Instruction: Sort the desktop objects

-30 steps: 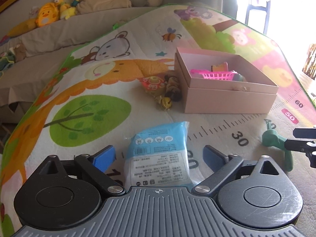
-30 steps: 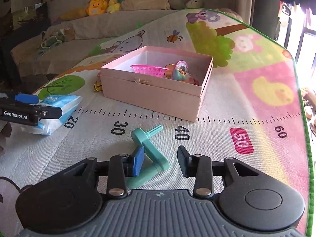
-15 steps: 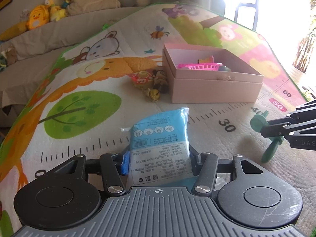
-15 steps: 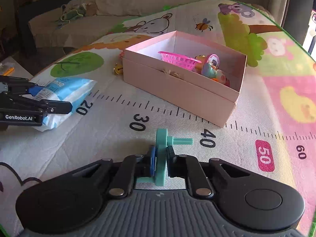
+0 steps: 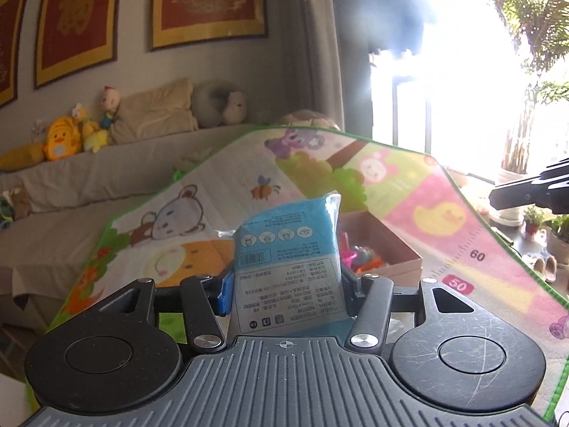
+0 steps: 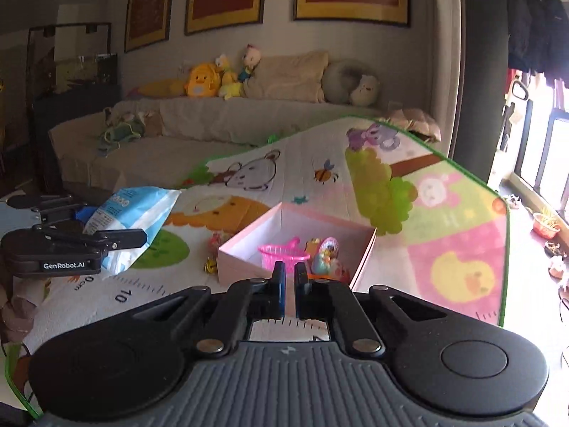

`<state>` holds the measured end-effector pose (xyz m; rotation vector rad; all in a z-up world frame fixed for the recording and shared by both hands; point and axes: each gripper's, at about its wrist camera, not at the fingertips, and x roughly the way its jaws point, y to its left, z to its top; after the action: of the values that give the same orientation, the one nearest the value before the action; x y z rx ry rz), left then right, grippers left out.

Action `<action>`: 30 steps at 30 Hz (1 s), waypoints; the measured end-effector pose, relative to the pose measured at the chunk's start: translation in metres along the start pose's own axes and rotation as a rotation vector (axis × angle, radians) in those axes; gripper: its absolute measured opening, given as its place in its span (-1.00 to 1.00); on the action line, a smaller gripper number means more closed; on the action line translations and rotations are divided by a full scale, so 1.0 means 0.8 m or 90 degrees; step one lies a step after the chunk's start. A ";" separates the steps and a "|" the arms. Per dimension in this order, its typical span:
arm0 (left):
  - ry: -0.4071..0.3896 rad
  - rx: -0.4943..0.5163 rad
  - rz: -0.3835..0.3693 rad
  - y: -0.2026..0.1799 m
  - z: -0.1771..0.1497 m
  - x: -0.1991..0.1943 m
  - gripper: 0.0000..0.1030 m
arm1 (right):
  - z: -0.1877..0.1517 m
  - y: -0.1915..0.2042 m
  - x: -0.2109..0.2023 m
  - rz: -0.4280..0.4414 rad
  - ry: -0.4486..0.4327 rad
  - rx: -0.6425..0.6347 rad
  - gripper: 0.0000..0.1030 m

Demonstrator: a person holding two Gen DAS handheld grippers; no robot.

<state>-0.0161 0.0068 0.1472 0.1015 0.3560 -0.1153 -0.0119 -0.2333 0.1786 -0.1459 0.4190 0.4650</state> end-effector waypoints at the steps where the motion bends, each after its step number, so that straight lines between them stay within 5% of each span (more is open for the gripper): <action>1: -0.001 -0.002 0.003 0.001 0.002 -0.001 0.14 | 0.004 -0.001 -0.004 0.003 -0.010 0.001 -0.91; 5: 0.011 -0.014 0.002 0.003 -0.010 -0.005 0.15 | 0.003 -0.010 -0.004 0.000 -0.009 0.010 -0.91; 13: 0.163 -0.037 0.001 0.004 -0.106 0.034 0.17 | -0.081 -0.011 0.047 -0.025 0.121 0.028 -0.91; 18: 0.189 -0.050 -0.008 0.009 -0.131 0.030 0.21 | -0.124 -0.006 0.076 0.008 0.186 0.070 -0.83; 19: 0.188 -0.050 -0.009 0.010 -0.131 0.029 0.26 | -0.130 -0.008 0.082 0.012 0.196 0.090 -0.66; 22: 0.184 -0.048 -0.014 0.007 -0.129 0.024 0.47 | -0.135 -0.023 0.104 0.009 0.223 0.158 0.39; 27: 0.172 -0.036 -0.026 -0.006 -0.125 0.017 0.69 | -0.126 -0.065 0.149 0.024 0.270 0.290 0.44; 30: 0.164 -0.029 -0.038 -0.011 -0.124 0.014 0.81 | -0.121 -0.070 0.175 0.028 0.268 0.290 0.44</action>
<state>-0.0406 0.0086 0.0501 0.0604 0.6182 -0.1539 0.0927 -0.2484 0.0342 0.2129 0.9302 0.3701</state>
